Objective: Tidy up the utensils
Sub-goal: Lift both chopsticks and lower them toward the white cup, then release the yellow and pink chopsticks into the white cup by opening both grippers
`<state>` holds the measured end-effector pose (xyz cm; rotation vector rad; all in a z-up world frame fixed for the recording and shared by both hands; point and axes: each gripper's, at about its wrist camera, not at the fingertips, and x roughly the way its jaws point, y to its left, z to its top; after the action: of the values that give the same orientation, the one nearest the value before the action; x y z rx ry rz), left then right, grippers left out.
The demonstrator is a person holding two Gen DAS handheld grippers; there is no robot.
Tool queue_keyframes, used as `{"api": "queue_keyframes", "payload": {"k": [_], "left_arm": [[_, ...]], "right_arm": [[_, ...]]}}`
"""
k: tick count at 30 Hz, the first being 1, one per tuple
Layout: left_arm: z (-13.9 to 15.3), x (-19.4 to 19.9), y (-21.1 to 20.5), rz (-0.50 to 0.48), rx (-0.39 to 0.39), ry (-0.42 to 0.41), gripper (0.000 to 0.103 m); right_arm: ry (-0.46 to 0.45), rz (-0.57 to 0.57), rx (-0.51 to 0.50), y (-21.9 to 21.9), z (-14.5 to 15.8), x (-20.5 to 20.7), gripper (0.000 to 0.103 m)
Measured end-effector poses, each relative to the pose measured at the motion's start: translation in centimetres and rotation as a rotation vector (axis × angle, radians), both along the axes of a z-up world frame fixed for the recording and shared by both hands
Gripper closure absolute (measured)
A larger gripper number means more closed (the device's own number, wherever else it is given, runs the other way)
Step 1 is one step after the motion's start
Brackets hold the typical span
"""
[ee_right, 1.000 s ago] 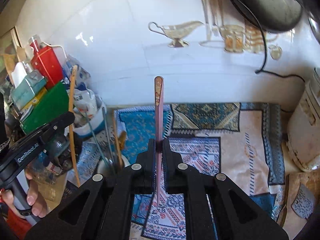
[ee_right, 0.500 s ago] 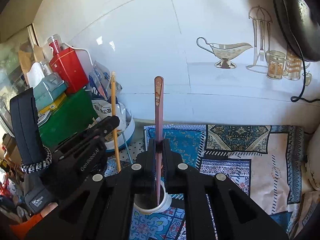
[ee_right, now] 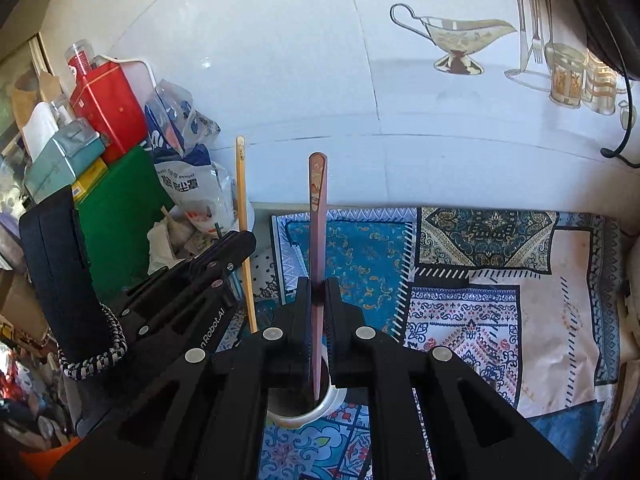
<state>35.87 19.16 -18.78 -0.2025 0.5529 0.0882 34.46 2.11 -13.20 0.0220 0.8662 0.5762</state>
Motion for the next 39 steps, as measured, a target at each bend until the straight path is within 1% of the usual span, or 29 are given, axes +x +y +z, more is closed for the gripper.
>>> {"api": "queue_keyframes", "payload": {"k": [3, 7, 12, 16, 18, 20, 22, 27, 31, 33, 34, 35, 37, 39], "left_arm": [[-0.9, -0.5, -0.3, 0.000, 0.012, 0.008, 0.098], [-1.1, -1.3, -0.8, -0.014, 0.012, 0.027, 0.098], [-1.9, -2.3, -1.1, -0.042, -0.012, 0.097, 0.098], [-1.9, -3.2, -0.9, -0.059, -0.023, 0.147, 0.098], [-1.7, -3.7, -0.9, -0.064, -0.021, 0.166, 0.098], [-1.2, -4.2, -1.1, -0.067, -0.015, 0.176, 0.098], [-0.4, -4.7, -1.3, -0.065, -0.005, 0.177, 0.098], [2.1, -5.9, -2.3, -0.063, 0.017, 0.151, 0.098], [3.8, -6.4, -3.6, -0.064, 0.030, 0.131, 0.092], [4.5, -6.6, -4.5, -0.069, 0.035, 0.120, 0.091], [4.8, -6.6, -5.0, -0.071, 0.038, 0.117, 0.089], [5.0, -6.7, -5.5, -0.073, 0.040, 0.115, 0.087], [5.3, -6.7, -6.7, -0.078, 0.042, 0.109, 0.077], [5.5, -6.7, -7.9, -0.080, 0.049, 0.105, 0.072]], "right_arm": [[0.027, 0.004, -0.020, 0.1, -0.8, -0.1, 0.097], [0.068, 0.014, -0.040, 0.3, -2.0, -0.1, 0.097], [0.120, 0.027, -0.047, 0.3, -3.0, 0.1, 0.097], [0.144, 0.046, -0.060, 0.2, -3.1, -0.1, 0.097], [0.150, 0.053, -0.063, 0.1, -3.0, -0.2, 0.096], [0.152, 0.059, -0.063, 0.0, -2.8, -0.5, 0.088], [0.142, 0.066, -0.058, -0.3, -2.2, -0.9, 0.086], [0.107, 0.076, -0.058, -1.4, -0.9, -1.7, 0.086], [0.076, 0.067, -0.054, -3.4, 0.4, -2.2, 0.085], [0.060, 0.058, -0.056, -4.5, 0.8, -2.3, 0.085], [0.049, 0.048, -0.058, -5.3, 1.1, -2.4, 0.084], [0.043, 0.041, -0.059, -6.0, 1.2, -2.4, 0.083], [0.036, 0.022, -0.061, -7.5, 1.3, -2.4, 0.083], [0.035, 0.005, -0.065, -8.9, 1.3, -2.4, 0.083]]}}
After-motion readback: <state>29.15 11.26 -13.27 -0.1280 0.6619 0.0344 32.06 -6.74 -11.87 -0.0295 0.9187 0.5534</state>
